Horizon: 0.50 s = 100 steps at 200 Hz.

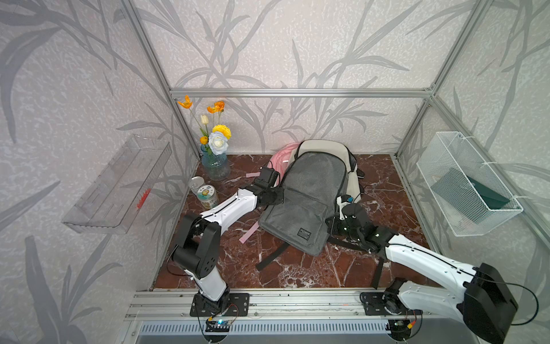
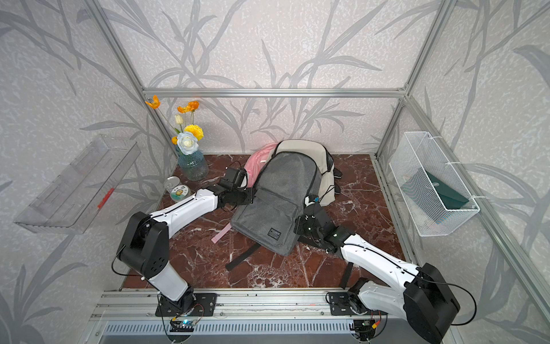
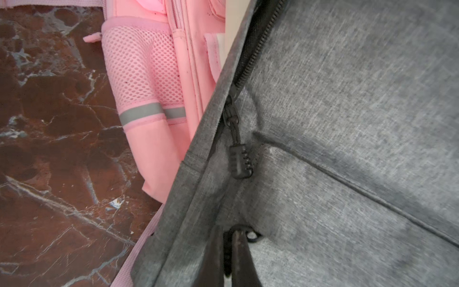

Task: Zip up the backpack
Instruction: Zip the zipper on the backpack.

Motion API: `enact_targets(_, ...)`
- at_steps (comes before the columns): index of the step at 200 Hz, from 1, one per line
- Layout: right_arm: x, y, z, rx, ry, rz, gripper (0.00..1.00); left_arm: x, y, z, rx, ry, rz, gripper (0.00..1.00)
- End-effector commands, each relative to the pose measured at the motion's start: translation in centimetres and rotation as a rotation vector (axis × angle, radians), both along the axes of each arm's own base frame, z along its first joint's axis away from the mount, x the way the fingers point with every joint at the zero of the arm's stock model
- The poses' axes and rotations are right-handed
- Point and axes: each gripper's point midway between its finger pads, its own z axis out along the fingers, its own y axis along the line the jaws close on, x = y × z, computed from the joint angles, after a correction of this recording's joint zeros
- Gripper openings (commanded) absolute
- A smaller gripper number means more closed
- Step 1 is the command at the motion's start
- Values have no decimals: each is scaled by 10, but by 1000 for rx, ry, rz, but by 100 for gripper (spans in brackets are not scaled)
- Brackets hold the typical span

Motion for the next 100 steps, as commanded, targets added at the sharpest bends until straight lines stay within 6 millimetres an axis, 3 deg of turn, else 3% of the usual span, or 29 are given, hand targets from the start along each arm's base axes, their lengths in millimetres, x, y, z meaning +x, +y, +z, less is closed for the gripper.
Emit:
enact_targets(1,2,12,3,-10,-26,15,8,17,-1,21,-8,-65,8,4)
enact_targets(21,4,5,3,-49,-16,-20,22,13,-7,24,-35,-54,-16,10)
enact_targets(45,14,-36,11,-134,-51,-152,41,-3,-4,20,-52,-34,-16,29)
enact_targets(74,21,-70,31,-122,-86,-200,57,-14,28,27,-12,-72,92,56)
enact_targets(100,25,-75,56,-133,-128,-188,58,-12,60,34,12,-98,217,75)
